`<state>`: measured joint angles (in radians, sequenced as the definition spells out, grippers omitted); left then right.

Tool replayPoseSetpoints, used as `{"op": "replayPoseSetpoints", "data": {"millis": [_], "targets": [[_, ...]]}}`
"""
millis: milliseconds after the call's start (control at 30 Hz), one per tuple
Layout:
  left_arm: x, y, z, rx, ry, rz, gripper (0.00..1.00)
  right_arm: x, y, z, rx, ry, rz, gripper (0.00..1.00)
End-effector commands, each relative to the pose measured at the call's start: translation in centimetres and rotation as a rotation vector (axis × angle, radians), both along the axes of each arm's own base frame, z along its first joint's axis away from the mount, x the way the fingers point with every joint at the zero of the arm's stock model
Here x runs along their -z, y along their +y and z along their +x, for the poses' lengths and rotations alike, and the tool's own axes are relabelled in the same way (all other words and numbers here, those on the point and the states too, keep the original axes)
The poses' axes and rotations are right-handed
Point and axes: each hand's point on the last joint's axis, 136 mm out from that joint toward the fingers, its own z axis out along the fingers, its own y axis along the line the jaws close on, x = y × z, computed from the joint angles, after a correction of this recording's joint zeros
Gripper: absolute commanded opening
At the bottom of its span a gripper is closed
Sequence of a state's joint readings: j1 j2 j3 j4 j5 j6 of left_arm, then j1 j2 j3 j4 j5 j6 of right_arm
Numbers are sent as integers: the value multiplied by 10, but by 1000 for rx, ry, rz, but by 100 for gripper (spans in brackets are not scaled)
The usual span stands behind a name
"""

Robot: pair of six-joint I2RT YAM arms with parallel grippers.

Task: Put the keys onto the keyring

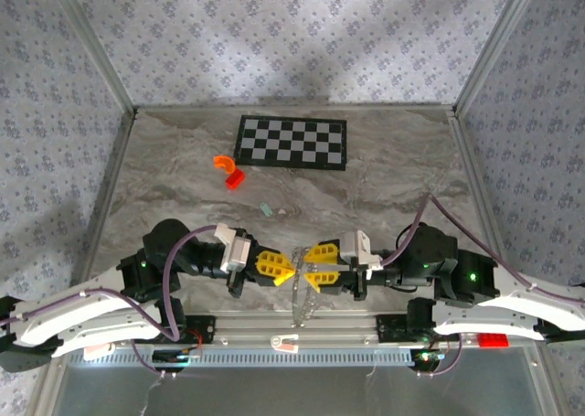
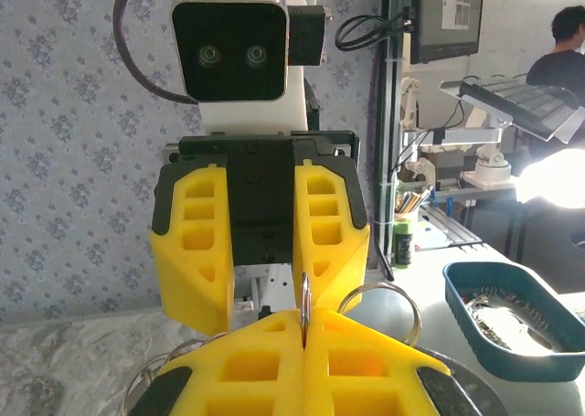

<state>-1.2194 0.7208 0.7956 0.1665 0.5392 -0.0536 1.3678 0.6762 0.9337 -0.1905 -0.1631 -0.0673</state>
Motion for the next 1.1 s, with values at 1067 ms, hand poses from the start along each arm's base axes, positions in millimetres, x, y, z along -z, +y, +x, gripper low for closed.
{"op": "replayPoseSetpoints", "data": {"millis": [1067], "targets": [[-16,-5,0,6,-24,-59,0,-9,0,1,14,-18,70,0]]}}
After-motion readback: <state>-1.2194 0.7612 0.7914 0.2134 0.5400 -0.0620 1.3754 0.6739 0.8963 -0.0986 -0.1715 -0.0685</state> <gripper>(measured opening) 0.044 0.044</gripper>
